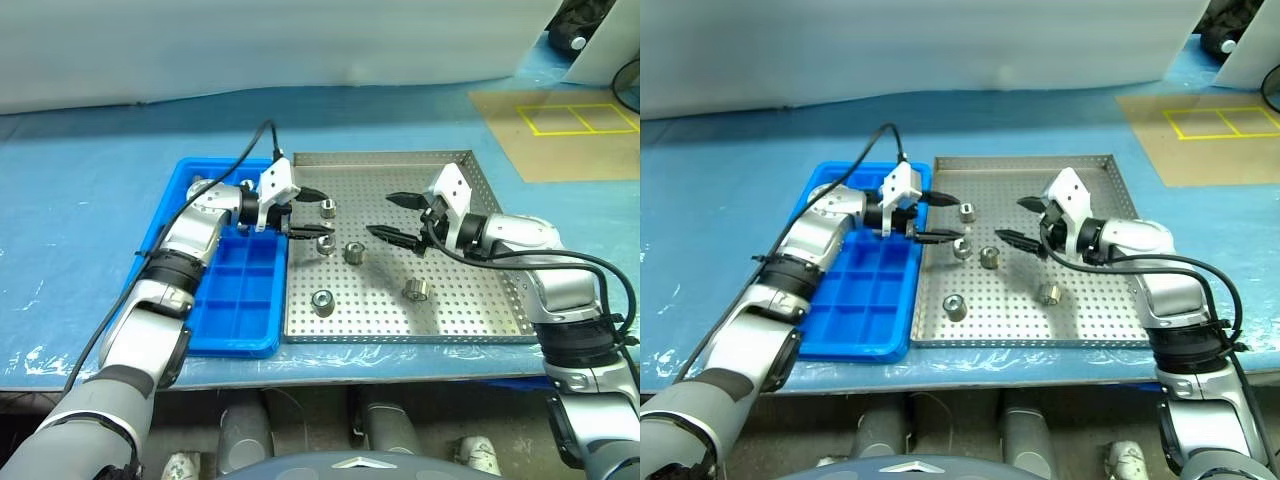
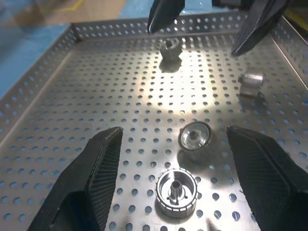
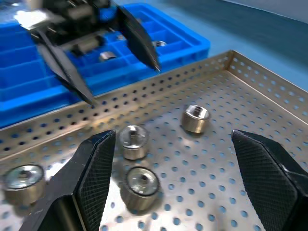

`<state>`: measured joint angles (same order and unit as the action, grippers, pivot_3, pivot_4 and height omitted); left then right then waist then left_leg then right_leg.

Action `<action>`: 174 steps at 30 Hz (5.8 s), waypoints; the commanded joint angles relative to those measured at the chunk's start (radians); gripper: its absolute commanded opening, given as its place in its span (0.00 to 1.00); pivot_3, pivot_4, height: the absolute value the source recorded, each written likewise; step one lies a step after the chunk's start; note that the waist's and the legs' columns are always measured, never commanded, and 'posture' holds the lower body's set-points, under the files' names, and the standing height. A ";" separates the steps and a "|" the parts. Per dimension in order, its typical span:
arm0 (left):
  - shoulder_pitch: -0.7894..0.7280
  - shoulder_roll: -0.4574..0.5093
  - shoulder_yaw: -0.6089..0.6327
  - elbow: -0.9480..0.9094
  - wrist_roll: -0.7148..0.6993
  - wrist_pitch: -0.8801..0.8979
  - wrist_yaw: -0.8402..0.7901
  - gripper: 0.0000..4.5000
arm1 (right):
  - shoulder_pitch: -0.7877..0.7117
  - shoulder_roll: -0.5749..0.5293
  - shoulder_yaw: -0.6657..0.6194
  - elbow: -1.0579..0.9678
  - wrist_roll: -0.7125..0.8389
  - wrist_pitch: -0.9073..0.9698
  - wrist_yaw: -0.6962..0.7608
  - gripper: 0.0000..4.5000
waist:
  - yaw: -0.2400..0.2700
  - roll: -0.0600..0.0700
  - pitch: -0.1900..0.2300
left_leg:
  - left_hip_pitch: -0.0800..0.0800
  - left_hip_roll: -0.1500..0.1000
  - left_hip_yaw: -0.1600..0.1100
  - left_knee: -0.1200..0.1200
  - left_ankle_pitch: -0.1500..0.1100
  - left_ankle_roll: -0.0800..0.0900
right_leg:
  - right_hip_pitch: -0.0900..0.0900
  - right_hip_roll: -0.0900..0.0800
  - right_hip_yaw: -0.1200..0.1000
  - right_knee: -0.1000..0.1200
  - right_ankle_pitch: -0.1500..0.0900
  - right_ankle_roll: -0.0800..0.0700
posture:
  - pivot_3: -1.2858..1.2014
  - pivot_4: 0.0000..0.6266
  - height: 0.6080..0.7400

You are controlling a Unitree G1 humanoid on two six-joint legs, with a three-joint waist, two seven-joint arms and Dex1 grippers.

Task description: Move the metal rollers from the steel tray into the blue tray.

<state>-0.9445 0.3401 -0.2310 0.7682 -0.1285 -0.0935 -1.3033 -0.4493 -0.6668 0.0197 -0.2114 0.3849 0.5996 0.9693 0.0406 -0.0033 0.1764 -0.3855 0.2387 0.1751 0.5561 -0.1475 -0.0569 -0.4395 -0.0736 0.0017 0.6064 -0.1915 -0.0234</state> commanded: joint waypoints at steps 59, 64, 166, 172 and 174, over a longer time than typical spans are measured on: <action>-0.255 -0.113 -0.135 0.522 0.479 -0.334 0.088 0.54 | 0.186 -0.098 -0.031 -0.235 0.047 0.026 -0.167 0.88 | -0.055 -0.001 0.000 | 0.001 -0.001 0.000 0.006 -0.003 0.005 | 0.005 -0.001 0.000 -0.002 -0.001 0.003 | 0.32 0.24 1.00; -0.261 -0.102 -0.116 0.515 0.460 -0.339 0.068 0.38 | 0.181 -0.095 -0.026 -0.226 0.039 0.021 -0.165 0.88 | -0.055 -0.001 0.000 | 0.000 -0.001 0.000 0.006 -0.003 0.005 | 0.004 -0.001 0.000 -0.002 -0.002 0.003 | 0.33 0.24 1.00; 0.731 0.527 0.480 -0.807 -0.196 0.372 0.314 0.98 | -0.323 0.207 0.240 0.393 -0.140 -0.290 0.261 0.88 | 0.083 -0.003 0.002 | 0.001 0.004 -0.003 -0.008 0.003 -0.006 | -0.002 0.000 -0.009 0.007 -0.005 -0.006 | 0.55 0.24 1.00; 0.516 0.431 0.345 -0.771 -0.181 0.356 0.306 0.98 | -0.313 0.169 0.201 0.359 -0.125 -0.255 0.238 0.88 | 0.085 -0.003 0.002 | 0.001 0.003 -0.004 0.001 0.003 -0.006 | -0.001 -0.001 -0.009 0.013 -0.005 -0.006 | 0.52 0.24 1.00; 0.421 0.378 0.291 -0.716 -0.167 0.334 0.294 0.98 | -0.298 0.140 0.175 0.338 -0.122 -0.236 0.225 0.88 | 0.081 -0.003 0.002 | 0.001 0.003 -0.004 0.005 0.003 -0.005 | -0.001 -0.001 -0.008 0.016 -0.005 -0.006 | 0.51 0.24 1.00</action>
<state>-0.4795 0.7273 0.0791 0.0331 -0.3047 0.2685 -1.0014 -0.7516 -0.5062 0.2429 0.1704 0.2405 0.3525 1.2051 0.1212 -0.0066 0.1787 -0.3845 0.2415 0.1711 0.5619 -0.1448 -0.0621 -0.4406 -0.0751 -0.0053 0.6235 -0.1964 -0.0288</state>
